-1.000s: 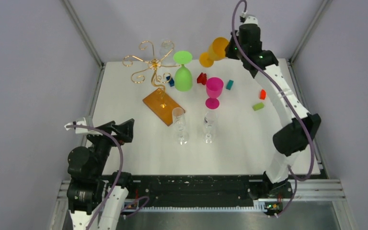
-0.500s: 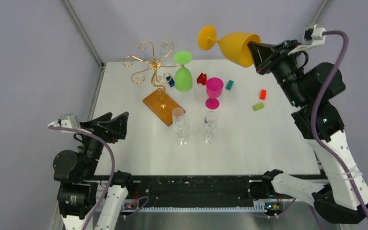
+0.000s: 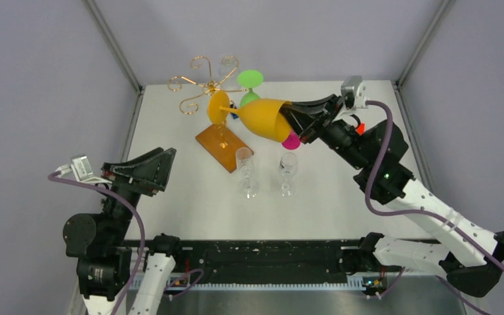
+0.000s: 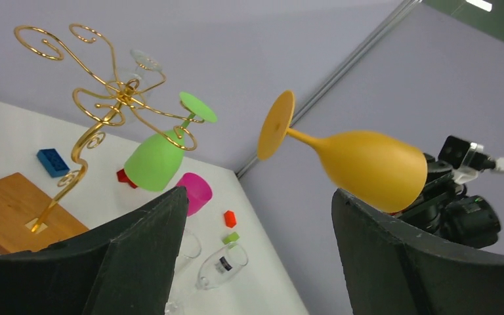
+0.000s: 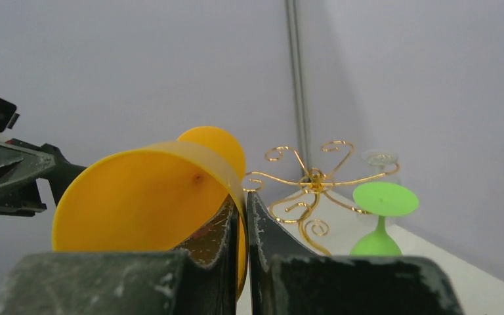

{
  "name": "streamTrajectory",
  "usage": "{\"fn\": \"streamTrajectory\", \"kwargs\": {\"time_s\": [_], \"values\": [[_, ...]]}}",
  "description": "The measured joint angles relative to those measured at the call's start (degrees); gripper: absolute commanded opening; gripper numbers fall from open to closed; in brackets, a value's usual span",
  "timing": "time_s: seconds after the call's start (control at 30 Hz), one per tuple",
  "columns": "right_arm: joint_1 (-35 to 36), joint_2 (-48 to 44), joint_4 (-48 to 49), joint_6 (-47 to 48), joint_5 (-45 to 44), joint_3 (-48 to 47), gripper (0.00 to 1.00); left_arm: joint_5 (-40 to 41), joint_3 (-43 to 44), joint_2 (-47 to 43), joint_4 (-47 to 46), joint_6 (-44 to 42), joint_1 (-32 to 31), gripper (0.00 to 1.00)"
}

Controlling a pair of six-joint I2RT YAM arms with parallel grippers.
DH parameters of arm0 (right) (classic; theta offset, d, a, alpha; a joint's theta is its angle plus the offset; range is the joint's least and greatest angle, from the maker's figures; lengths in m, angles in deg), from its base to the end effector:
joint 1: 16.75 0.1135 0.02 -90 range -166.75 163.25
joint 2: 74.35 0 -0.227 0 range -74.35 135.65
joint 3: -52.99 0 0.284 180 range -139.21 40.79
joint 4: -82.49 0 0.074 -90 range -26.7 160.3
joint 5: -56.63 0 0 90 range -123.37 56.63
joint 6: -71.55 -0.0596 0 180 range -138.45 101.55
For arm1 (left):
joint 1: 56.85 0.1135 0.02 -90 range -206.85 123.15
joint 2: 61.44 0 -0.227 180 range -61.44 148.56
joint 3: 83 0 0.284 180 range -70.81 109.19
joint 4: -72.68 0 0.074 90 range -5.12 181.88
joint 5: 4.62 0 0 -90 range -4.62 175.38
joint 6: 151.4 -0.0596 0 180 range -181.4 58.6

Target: Place the wine glass upside down on the wine glass rack

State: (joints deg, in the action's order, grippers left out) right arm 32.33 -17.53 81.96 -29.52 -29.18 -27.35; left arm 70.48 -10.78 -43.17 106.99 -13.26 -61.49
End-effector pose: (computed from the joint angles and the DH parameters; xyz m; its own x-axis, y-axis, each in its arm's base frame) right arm 0.1795 0.2137 0.4689 0.0979 0.4053 -0.9089 -0.8319 0.5346 0.1488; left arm 0.0940 -0.0230 0.4585 -0.0144 -0.7209 -0.6929 0.4627 0.6094 -0.6438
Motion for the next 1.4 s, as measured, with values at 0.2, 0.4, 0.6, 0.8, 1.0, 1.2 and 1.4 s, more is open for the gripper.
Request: {"fn": "streamTrajectory", "kwargs": {"time_s": [0.2,0.4,0.6,0.8,1.0,1.2,1.4], "values": [[0.7,1.1,16.9,2.5,5.1,4.1,0.0,1.4,1.9,0.9,-2.1,10.8,0.0,0.84],[0.7,1.4,33.2,1.9,10.4,5.9,0.0,4.5,0.4,0.8,-9.8,24.9,0.0,0.78],[0.7,6.3,45.2,-1.0,16.8,5.0,0.0,8.2,-3.2,1.1,-14.6,42.2,0.0,0.75],[0.7,15.3,61.0,-9.2,19.5,4.2,0.0,8.4,-4.6,1.0,-16.6,59.9,0.0,0.77],[1.8,24.7,71.6,-16.7,19.4,0.4,0.0,7.0,-7.6,0.9,-18.8,68.3,0.0,0.77],[6.0,30.0,73.7,-17.0,20.2,-3.9,0.0,7.0,-7.6,-0.7,-19.3,70.5,0.0,0.74],[7.1,33.5,75.7,-16.9,20.8,-6.1,0.0,6.8,-7.6,-0.8,-21.6,71.0,0.0,0.66]]}}
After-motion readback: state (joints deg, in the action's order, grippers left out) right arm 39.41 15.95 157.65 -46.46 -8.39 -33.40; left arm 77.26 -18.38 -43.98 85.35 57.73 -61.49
